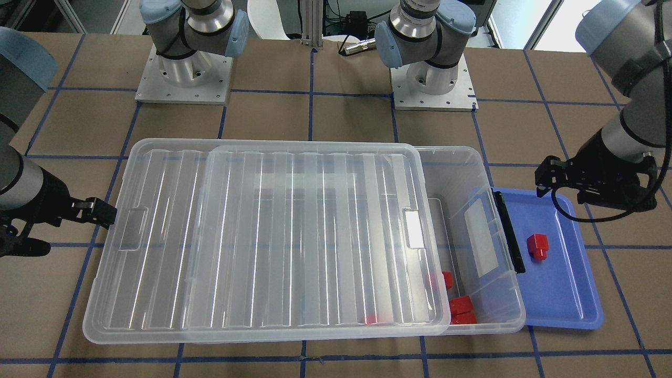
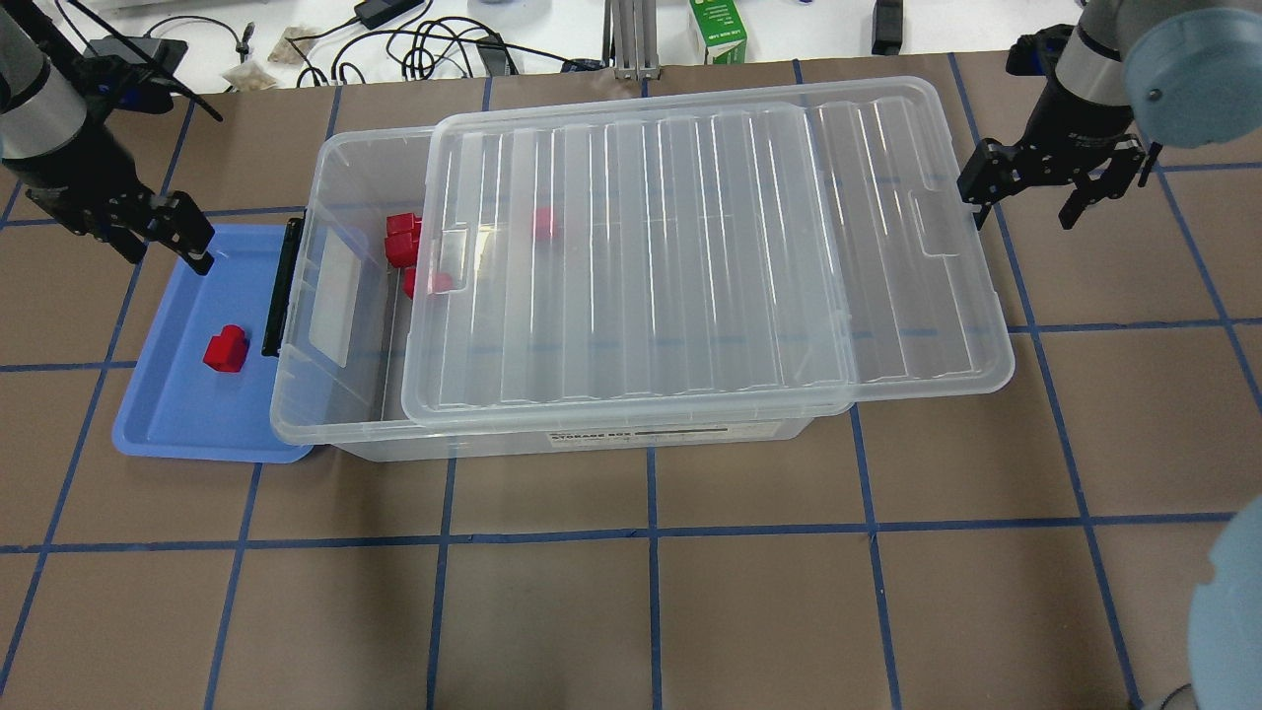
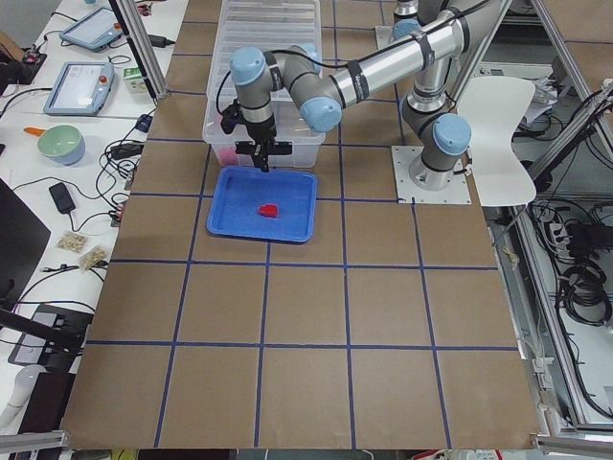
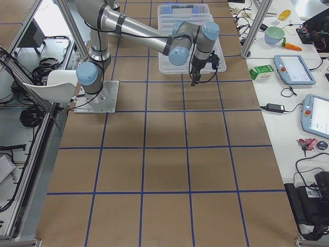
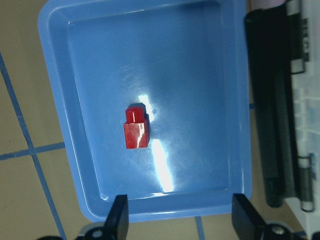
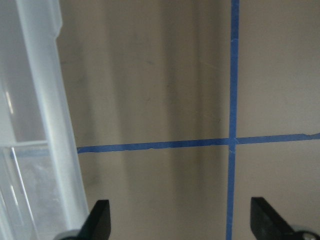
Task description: Place red block in blue tray from box
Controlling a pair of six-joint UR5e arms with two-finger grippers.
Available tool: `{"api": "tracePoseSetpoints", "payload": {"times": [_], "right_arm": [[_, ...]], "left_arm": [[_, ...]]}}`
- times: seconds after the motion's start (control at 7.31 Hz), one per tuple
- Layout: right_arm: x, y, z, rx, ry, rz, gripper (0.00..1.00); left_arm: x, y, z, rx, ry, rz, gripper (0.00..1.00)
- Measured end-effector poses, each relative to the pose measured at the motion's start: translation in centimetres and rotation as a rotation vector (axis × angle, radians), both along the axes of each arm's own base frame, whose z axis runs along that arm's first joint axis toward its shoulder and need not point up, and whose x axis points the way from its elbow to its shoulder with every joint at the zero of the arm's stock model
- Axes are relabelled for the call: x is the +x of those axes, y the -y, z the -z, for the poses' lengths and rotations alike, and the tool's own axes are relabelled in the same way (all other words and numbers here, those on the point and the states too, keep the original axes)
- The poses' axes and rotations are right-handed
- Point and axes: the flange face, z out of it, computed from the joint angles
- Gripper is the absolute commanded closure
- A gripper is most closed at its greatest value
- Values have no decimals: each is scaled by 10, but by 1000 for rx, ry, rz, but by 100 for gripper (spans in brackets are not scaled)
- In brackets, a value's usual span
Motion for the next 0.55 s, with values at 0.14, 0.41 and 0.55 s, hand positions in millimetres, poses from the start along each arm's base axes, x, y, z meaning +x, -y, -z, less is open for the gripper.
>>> {"api": "tracePoseSetpoints", "payload": {"times": [0.14, 0.41, 0.55], "right_arm": [[20, 0, 0, -1, -5, 14, 0], [52, -2, 0, -4, -14, 35, 0], [62, -3, 0, -4, -16, 41, 0]], "left_arm": [[-37, -7, -17, -29, 11, -15, 15], [-108, -23, -37, -72, 18, -40, 9], [-138, -31, -41, -85, 13, -55, 4]]}}
